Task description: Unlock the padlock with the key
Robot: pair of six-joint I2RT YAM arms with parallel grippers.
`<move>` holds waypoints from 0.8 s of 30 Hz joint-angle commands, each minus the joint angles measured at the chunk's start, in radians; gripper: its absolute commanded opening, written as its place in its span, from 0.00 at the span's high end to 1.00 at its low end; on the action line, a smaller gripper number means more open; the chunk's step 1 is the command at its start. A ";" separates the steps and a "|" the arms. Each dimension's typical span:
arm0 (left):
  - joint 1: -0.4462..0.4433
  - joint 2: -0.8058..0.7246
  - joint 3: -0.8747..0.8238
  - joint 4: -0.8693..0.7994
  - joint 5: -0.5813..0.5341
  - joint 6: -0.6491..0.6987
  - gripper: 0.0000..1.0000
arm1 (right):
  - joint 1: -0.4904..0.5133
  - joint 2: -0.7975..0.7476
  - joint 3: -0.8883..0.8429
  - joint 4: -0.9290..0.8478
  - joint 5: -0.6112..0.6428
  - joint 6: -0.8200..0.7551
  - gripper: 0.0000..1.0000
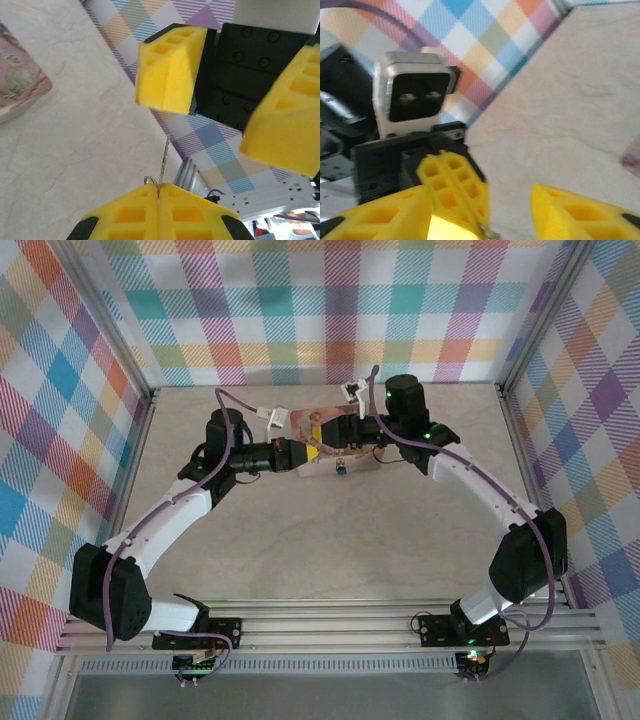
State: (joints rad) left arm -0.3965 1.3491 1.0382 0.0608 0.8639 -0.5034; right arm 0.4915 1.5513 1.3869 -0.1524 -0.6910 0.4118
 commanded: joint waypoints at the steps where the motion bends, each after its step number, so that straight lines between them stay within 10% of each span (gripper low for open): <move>1: 0.010 -0.046 -0.004 -0.105 -0.068 0.075 1.00 | -0.026 0.004 0.047 -0.123 0.186 -0.019 0.40; 15: 0.021 -0.074 -0.049 -0.285 -0.223 0.150 1.00 | -0.022 0.491 0.515 -0.553 0.572 -0.200 0.51; 24: 0.022 -0.135 -0.096 -0.369 -0.286 0.170 1.00 | 0.025 0.618 0.512 -0.610 0.704 -0.228 0.59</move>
State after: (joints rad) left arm -0.3824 1.2507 0.9573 -0.2543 0.6060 -0.3622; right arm 0.4965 2.1735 1.9015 -0.6998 -0.0521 0.1997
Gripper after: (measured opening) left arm 0.046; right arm 0.415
